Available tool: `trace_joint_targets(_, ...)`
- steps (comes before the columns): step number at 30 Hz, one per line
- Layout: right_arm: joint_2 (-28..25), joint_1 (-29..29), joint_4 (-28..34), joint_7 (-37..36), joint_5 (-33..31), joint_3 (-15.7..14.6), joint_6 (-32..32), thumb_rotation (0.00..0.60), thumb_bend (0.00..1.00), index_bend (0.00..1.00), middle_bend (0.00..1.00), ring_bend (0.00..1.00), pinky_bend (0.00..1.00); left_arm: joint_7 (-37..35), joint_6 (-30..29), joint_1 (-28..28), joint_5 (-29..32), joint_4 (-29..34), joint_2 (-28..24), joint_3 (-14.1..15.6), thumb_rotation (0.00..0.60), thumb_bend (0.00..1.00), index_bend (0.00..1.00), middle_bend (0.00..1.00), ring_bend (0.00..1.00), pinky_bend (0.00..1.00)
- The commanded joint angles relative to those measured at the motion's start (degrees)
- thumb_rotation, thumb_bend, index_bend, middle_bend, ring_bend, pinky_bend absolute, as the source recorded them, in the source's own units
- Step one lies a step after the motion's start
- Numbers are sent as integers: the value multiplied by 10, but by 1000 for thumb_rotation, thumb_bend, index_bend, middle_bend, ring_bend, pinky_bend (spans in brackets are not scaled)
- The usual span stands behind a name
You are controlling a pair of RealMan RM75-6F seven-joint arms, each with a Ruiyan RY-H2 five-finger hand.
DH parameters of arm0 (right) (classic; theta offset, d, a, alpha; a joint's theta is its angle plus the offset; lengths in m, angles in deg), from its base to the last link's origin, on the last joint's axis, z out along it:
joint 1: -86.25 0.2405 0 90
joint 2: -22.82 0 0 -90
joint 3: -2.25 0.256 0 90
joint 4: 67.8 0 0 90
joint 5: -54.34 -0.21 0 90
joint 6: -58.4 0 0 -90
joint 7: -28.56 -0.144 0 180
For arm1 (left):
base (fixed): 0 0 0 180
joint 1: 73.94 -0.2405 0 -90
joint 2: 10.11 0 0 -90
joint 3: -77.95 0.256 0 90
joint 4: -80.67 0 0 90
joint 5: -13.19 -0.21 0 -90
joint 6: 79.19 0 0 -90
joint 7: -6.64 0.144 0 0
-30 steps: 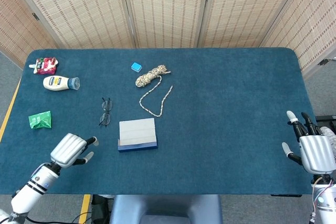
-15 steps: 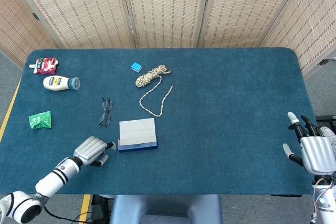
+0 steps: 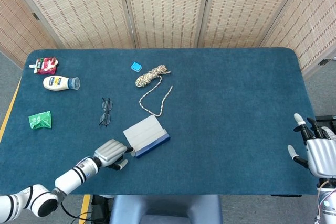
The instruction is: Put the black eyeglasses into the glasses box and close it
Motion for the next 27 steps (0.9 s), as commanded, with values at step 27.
trace_joint_targets(27,-5,-1,5,7,-10,0,-11,600,331,96,354,208,235,-112,112,193,-47,-48,45,-71,600,743,220,1000,1000,835)
